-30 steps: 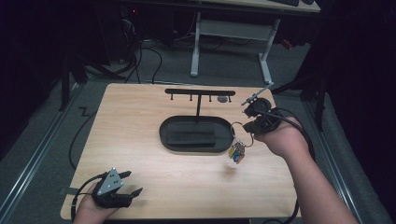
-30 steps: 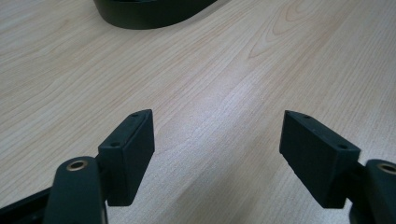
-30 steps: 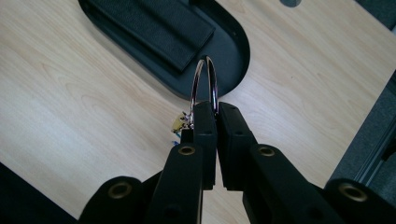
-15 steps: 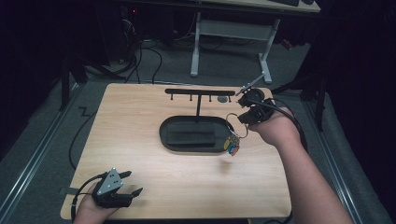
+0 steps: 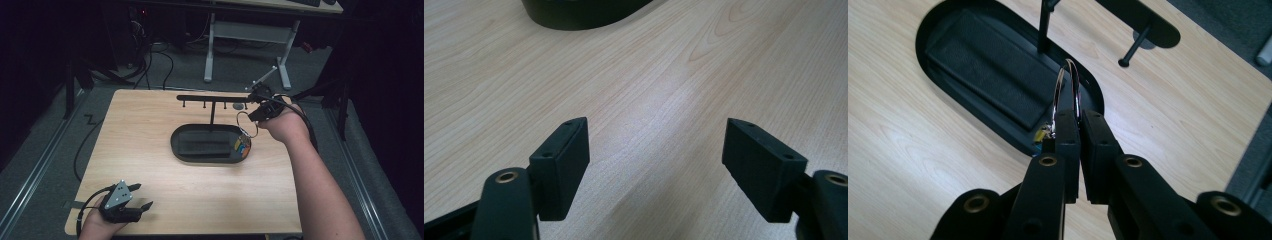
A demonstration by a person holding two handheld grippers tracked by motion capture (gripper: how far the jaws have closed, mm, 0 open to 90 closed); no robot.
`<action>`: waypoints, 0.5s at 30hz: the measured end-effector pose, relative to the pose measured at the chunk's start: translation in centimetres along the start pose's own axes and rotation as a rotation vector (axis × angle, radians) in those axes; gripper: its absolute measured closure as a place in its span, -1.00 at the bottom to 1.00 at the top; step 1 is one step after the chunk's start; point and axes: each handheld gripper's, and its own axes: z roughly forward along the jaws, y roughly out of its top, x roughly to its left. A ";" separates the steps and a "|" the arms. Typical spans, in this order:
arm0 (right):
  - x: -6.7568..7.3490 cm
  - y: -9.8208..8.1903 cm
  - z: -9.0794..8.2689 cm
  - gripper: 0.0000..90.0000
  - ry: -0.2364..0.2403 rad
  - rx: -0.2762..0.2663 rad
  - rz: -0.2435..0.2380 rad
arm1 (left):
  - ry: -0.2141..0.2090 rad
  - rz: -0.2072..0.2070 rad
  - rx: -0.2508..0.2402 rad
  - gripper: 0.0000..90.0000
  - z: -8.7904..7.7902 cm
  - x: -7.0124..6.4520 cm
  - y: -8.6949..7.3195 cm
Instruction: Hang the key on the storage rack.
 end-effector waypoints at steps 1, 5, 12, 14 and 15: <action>-0.2 0.2 0.2 0.94 0.002 -0.007 0.006 | 0.001 -0.001 -0.002 -0.39 0.0 0.0 0.0; -0.8 0.6 0.7 0.94 0.000 -0.015 0.031 | 0.001 -0.006 0.000 -0.39 0.0 0.1 0.0; -1.9 1.1 1.7 0.94 -0.010 -0.009 0.048 | 0.000 0.001 0.006 -0.39 0.1 0.0 0.0; -2.2 1.3 2.0 0.94 -0.009 -0.007 0.056 | 0.000 0.002 0.006 -0.39 0.1 0.0 0.0; -2.4 1.4 2.2 0.94 -0.009 -0.008 0.061 | 0.001 0.001 0.006 -0.39 0.1 0.0 0.0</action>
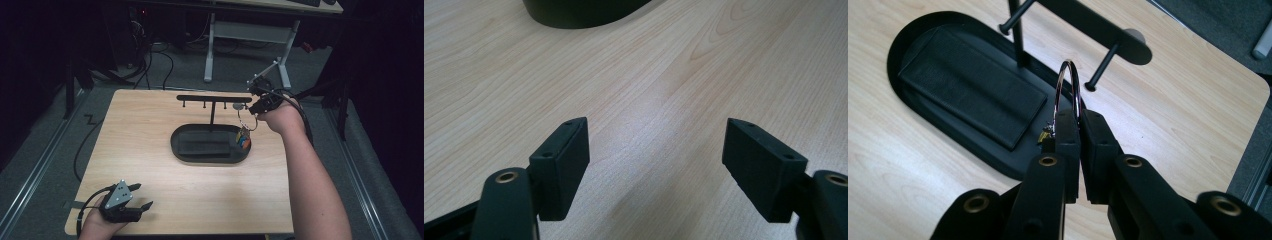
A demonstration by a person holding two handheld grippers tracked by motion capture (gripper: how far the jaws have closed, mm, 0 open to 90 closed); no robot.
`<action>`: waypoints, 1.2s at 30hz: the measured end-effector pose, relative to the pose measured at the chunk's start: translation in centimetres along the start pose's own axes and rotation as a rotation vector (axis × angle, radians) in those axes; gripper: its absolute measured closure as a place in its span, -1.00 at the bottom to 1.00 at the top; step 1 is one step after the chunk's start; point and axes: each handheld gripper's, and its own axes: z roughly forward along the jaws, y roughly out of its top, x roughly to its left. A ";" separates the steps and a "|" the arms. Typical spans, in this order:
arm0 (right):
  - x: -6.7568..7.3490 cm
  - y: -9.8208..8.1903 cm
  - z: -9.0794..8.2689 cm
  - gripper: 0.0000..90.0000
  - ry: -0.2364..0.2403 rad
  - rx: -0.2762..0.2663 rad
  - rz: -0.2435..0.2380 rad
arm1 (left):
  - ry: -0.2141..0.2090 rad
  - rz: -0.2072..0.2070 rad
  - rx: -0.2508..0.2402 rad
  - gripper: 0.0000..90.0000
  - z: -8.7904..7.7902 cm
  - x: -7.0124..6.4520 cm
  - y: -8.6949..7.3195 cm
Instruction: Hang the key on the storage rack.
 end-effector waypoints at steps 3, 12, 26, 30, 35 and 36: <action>-0.4 0.1 0.6 0.94 0.000 0.000 0.016 | 0.002 -0.001 0.004 -0.39 0.0 0.1 -0.1; -1.1 0.4 2.0 0.94 0.005 0.007 0.022 | 0.005 -0.004 0.010 -0.39 0.0 0.2 -0.3; -1.4 0.9 3.5 0.94 0.002 0.013 0.032 | 0.003 0.007 0.013 -0.39 0.0 0.1 -0.4; -1.8 1.1 3.8 0.94 0.001 0.011 0.050 | 0.004 0.007 0.013 -0.39 0.0 0.1 -0.4; -1.7 1.6 3.9 0.89 -0.020 0.005 0.045 | 0.004 0.007 0.016 -0.39 0.0 0.2 -0.5; -1.7 1.6 3.8 0.88 -0.026 -0.008 0.048 | 0.004 0.007 0.016 -0.39 0.1 0.2 -0.5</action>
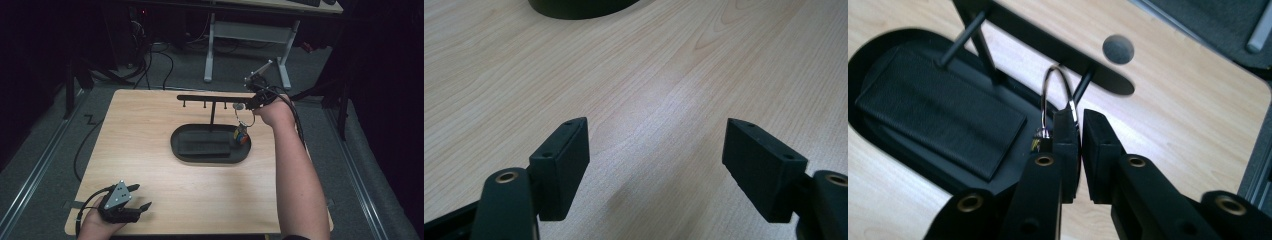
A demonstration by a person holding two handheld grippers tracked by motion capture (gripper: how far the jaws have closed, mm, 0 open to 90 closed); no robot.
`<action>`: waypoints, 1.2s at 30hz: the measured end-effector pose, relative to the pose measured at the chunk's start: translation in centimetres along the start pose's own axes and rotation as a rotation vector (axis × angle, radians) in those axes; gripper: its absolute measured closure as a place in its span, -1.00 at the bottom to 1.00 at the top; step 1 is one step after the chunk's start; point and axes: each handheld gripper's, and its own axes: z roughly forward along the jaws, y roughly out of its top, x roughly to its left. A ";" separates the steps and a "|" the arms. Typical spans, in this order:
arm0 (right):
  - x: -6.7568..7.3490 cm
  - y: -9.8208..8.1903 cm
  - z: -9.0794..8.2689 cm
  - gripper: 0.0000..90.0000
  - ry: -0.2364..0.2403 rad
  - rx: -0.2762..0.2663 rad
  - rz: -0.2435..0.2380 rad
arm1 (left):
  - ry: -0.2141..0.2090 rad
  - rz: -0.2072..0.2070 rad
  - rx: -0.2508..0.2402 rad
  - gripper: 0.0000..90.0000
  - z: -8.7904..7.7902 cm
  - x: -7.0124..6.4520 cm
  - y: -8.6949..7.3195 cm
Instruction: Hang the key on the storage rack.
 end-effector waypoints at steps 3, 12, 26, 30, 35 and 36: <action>0.2 0.2 -0.3 0.77 -0.005 -0.011 0.006 | -0.001 0.003 0.004 -0.39 0.0 0.0 0.0; 1.2 -0.3 -1.4 0.56 0.003 -0.042 0.007 | -0.004 0.012 0.008 -0.39 0.0 -0.3 0.1; 1.9 -3.0 -1.1 0.24 0.020 -0.079 0.054 | -0.003 0.017 0.014 -0.39 0.2 -0.4 0.1; 1.8 -4.2 -0.8 0.15 0.036 -0.082 0.063 | -0.006 0.018 0.021 -0.39 0.2 -0.3 0.1; 1.8 -6.0 -0.2 -0.11 0.046 -0.093 0.072 | -0.009 0.018 0.026 -0.39 0.3 -0.4 0.1; 1.9 -6.5 0.0 -0.20 0.038 -0.102 0.072 | -0.009 0.018 0.027 -0.39 0.3 -0.4 0.1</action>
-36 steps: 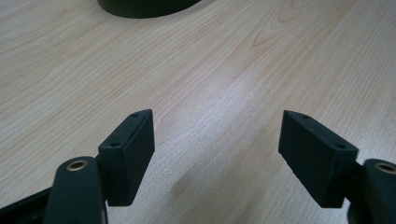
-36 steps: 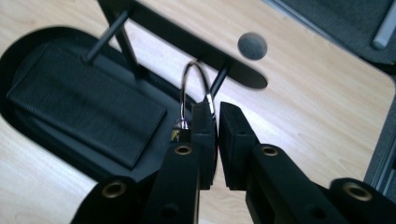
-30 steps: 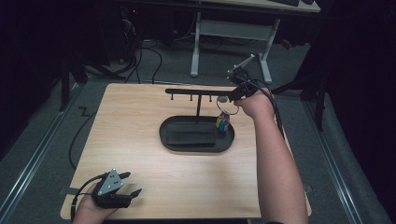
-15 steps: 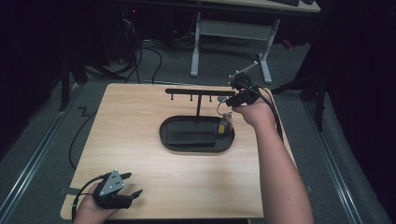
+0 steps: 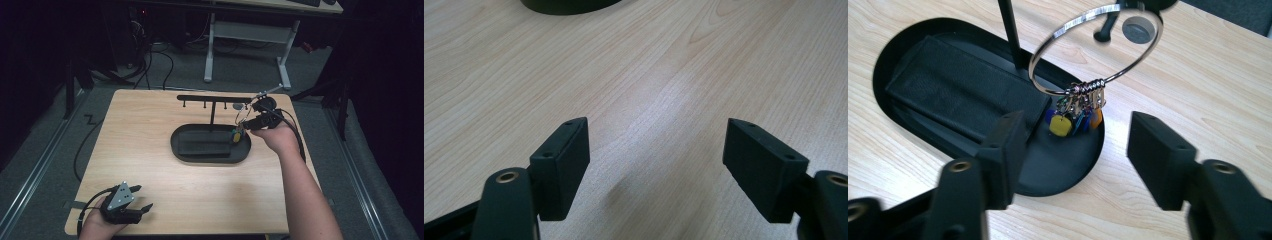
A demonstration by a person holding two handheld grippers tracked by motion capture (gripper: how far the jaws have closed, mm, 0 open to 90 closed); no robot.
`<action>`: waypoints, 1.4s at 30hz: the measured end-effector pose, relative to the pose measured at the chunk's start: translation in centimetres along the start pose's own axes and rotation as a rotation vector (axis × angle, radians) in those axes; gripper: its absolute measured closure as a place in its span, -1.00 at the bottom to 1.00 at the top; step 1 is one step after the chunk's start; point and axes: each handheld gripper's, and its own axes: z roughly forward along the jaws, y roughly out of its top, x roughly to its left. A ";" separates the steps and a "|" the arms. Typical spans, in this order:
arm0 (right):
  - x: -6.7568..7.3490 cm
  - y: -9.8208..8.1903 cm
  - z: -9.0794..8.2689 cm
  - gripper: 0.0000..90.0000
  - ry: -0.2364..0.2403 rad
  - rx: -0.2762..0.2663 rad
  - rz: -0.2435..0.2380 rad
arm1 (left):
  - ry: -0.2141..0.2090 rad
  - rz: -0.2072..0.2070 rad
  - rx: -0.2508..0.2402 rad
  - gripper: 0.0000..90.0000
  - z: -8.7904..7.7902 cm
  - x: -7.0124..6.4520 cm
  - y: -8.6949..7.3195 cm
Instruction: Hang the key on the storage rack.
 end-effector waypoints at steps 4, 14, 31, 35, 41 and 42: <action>0.2 -1.5 0.2 -0.32 -0.007 -0.030 0.000 | 0.001 0.002 -0.002 -0.40 0.1 -0.1 0.0; 0.7 -6.9 1.2 -0.30 0.010 -0.101 0.052 | -0.004 0.001 0.009 -0.40 0.2 -0.1 -0.1; 3.2 -16.0 3.1 -0.29 0.033 -0.202 0.058 | -0.008 0.006 0.021 -0.40 0.5 -0.2 -0.1; 4.1 -18.6 3.7 -0.31 0.050 -0.240 0.081 | -0.008 0.006 0.020 -0.40 0.5 -0.3 -0.2; 5.2 -23.4 3.8 -0.28 0.048 -0.323 0.135 | -0.014 0.004 0.017 -0.40 0.6 -0.3 -0.1; 5.2 -23.6 3.4 -0.33 0.068 -0.330 0.155 | -0.015 0.006 0.016 -0.40 0.6 -0.4 0.0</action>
